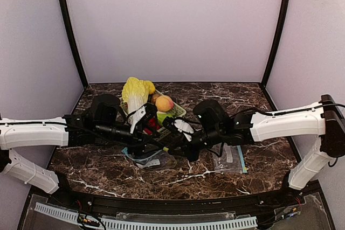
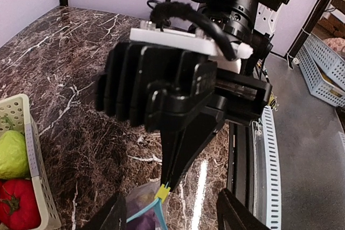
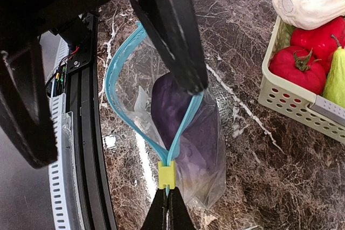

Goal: Place the food in the zip-top bag and seal the zipper
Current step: Zip the zipper of the food storage bag.

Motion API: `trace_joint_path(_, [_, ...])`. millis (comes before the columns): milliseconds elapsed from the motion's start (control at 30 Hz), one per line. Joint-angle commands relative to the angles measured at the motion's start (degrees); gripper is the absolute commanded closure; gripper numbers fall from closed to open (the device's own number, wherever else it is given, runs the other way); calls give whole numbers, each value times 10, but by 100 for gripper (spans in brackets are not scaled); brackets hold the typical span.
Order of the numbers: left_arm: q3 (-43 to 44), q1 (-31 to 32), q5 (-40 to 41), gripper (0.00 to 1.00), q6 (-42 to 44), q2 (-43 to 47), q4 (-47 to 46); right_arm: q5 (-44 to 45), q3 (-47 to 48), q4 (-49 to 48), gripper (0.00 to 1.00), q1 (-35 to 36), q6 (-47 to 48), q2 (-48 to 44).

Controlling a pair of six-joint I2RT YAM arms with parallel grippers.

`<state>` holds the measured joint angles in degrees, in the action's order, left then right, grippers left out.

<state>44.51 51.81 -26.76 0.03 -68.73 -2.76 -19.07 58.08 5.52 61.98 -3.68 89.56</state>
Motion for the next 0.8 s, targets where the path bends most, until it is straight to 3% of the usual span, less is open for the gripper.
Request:
trace_joint_path(0, [12, 2, -40, 48, 44, -34, -44, -18, -14, -34, 100, -5, -11, -18])
trace_joint_path(200, [19, 2, -48, 61, 62, -68, -32, -20, -19, -40, 100, -9, -18, -25])
trace_joint_path(767, [41, 3, -44, 69, 71, -120, -4, -51, -20, -51, 100, -18, -26, -18])
